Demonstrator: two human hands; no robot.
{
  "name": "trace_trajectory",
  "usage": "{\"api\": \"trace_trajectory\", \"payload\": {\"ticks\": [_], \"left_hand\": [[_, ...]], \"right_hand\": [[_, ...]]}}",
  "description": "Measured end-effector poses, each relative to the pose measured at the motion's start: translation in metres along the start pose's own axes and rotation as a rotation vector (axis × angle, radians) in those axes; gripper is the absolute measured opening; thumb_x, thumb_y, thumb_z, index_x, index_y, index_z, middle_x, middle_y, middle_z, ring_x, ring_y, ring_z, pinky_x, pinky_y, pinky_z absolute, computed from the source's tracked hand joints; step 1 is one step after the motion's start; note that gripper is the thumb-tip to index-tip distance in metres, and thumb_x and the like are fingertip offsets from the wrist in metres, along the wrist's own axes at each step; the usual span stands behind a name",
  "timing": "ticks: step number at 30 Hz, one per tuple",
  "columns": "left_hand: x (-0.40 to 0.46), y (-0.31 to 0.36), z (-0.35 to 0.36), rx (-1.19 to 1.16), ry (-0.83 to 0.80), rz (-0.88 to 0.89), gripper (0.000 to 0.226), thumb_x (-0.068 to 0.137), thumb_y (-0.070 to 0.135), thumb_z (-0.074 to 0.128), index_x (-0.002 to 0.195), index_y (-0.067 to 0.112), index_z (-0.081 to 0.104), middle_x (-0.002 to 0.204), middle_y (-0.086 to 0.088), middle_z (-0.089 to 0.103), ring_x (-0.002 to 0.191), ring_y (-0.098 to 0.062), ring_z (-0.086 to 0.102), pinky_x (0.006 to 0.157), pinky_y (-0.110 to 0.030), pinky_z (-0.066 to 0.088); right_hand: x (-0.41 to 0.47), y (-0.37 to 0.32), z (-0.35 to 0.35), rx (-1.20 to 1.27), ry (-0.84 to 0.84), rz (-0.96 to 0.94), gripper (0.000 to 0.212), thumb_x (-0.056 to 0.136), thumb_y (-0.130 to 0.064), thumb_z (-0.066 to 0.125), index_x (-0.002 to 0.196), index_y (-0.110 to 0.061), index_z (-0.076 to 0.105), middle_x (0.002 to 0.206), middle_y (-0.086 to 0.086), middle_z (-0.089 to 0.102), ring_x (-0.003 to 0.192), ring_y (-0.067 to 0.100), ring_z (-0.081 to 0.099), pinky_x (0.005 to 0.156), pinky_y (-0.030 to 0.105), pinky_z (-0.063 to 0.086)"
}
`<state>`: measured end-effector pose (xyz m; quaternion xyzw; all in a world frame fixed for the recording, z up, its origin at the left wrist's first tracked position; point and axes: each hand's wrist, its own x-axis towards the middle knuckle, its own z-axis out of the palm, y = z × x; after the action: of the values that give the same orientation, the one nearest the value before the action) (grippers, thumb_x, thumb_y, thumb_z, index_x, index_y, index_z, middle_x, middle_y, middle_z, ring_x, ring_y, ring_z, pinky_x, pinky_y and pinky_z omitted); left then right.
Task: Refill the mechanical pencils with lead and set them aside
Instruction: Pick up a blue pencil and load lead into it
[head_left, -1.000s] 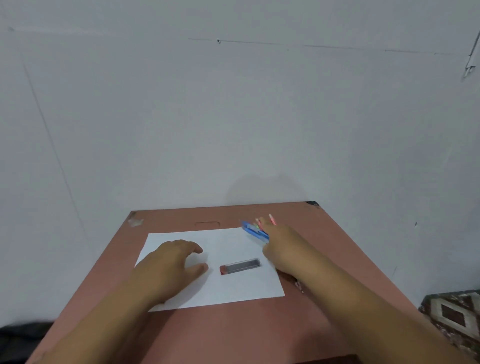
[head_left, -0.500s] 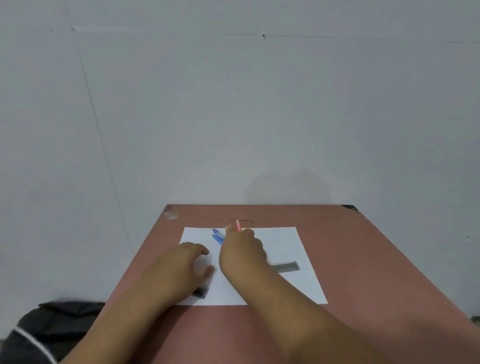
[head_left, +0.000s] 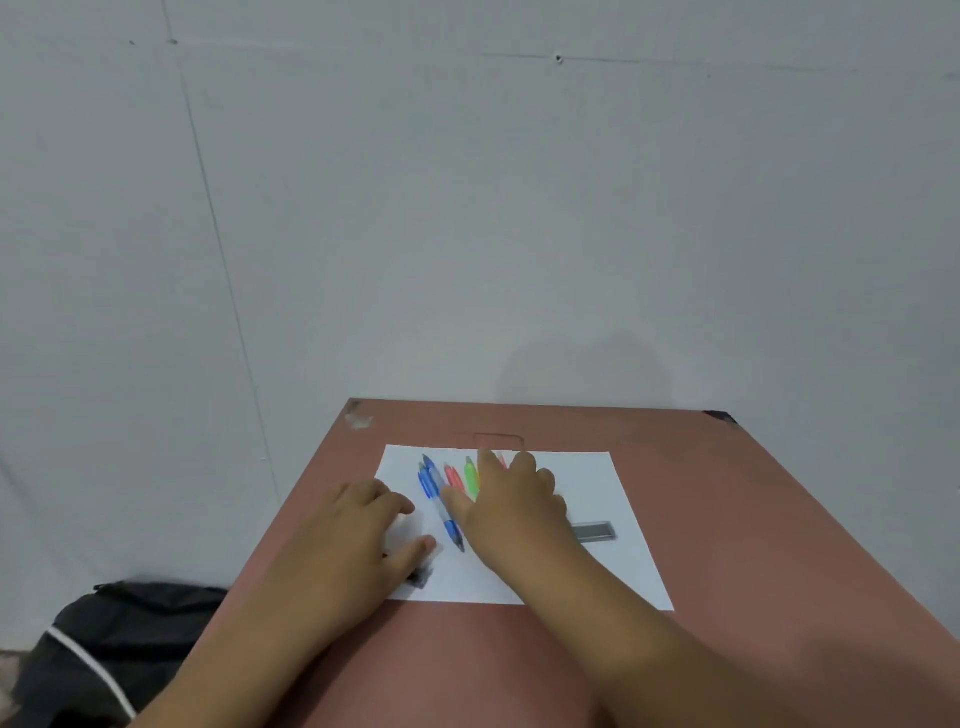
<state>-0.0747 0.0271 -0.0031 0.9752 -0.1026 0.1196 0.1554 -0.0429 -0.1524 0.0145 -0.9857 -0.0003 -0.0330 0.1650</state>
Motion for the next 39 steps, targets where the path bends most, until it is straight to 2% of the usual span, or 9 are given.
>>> {"api": "trace_trajectory", "payload": {"ticks": [6,8,15,19,22,26,31,35,39], "left_hand": [[-0.017,0.01,-0.002,-0.009,-0.012,-0.014,0.048,0.09,0.07,0.05,0.128,0.041,0.052,0.123,0.023,0.048,0.108,-0.001,0.048,0.09,-0.02,0.046],[-0.015,0.007,0.001,-0.028,-0.023,0.009,0.045,0.09,0.068,0.052,0.125,0.04,0.055,0.122,0.023,0.05,0.109,0.0,0.048,0.091,-0.018,0.045],[0.01,-0.005,0.0,-0.164,-0.175,0.043,0.029,0.094,0.05,0.063,0.121,0.041,0.059,0.119,0.024,0.058,0.104,0.005,0.054,0.089,-0.013,0.045],[0.027,-0.011,-0.002,-0.132,-0.217,0.007,0.039,0.09,0.05,0.068,0.127,0.042,0.057,0.123,0.025,0.057,0.102,0.002,0.054,0.081,-0.009,0.039],[0.037,-0.018,0.001,-0.056,-0.165,-0.034,0.052,0.083,0.064,0.067,0.128,0.041,0.056,0.131,0.021,0.053,0.112,-0.001,0.05,0.09,-0.021,0.042],[0.044,-0.017,0.004,0.011,-0.153,-0.061,0.054,0.081,0.07,0.063,0.123,0.036,0.061,0.125,0.016,0.058,0.105,-0.004,0.052,0.088,-0.023,0.045],[0.043,-0.01,0.003,-0.008,-0.169,-0.011,0.049,0.087,0.066,0.059,0.125,0.036,0.063,0.124,0.017,0.06,0.103,-0.002,0.051,0.086,-0.019,0.043],[0.036,-0.006,0.001,-0.044,-0.18,0.035,0.048,0.096,0.06,0.048,0.138,0.037,0.055,0.135,0.015,0.059,0.107,-0.001,0.049,0.08,-0.009,0.035],[0.019,-0.019,0.0,-0.02,-0.199,-0.003,0.072,0.091,0.073,0.043,0.154,0.039,0.032,0.156,0.019,0.037,0.138,-0.003,0.038,0.11,-0.024,0.035]], "right_hand": [[-0.013,0.057,-0.023,0.017,0.039,-0.111,0.022,0.103,-0.025,0.044,0.115,-0.024,0.062,0.112,0.002,0.058,0.106,0.024,0.057,0.085,0.035,0.054],[-0.016,0.082,-0.026,-0.064,0.018,-0.126,0.026,0.102,-0.018,0.045,0.113,-0.024,0.068,0.113,-0.002,0.064,0.105,0.021,0.059,0.091,0.033,0.053],[-0.028,0.123,-0.035,-0.178,-0.04,-0.248,0.032,0.107,-0.036,0.043,0.133,-0.035,0.062,0.12,-0.012,0.058,0.111,0.011,0.049,0.097,0.023,0.043],[-0.025,0.128,-0.038,-0.207,0.036,-0.187,0.029,0.105,-0.041,0.043,0.108,-0.03,0.069,0.099,-0.011,0.056,0.093,0.009,0.052,0.079,0.026,0.051],[-0.021,0.125,-0.036,-0.163,0.099,-0.101,0.032,0.103,-0.045,0.047,0.082,-0.025,0.06,0.084,-0.007,0.052,0.074,0.011,0.054,0.059,0.022,0.042],[-0.015,0.114,-0.034,-0.088,0.103,-0.043,0.023,0.101,-0.044,0.054,0.108,-0.027,0.067,0.097,-0.008,0.058,0.077,0.009,0.058,0.06,0.015,0.04],[-0.014,0.101,-0.032,0.006,0.084,-0.037,0.027,0.101,-0.044,0.054,0.109,-0.025,0.07,0.102,-0.005,0.06,0.08,0.012,0.061,0.074,0.022,0.055],[-0.024,0.103,-0.038,0.153,0.072,-0.031,0.034,0.102,-0.041,0.055,0.132,-0.03,0.063,0.124,-0.008,0.062,0.1,0.007,0.059,0.08,0.016,0.045],[-0.048,0.12,-0.047,0.055,0.009,-0.059,0.048,0.101,-0.049,0.052,0.147,-0.034,0.048,0.146,-0.016,0.048,0.134,0.007,0.041,0.109,0.023,0.038]]}}
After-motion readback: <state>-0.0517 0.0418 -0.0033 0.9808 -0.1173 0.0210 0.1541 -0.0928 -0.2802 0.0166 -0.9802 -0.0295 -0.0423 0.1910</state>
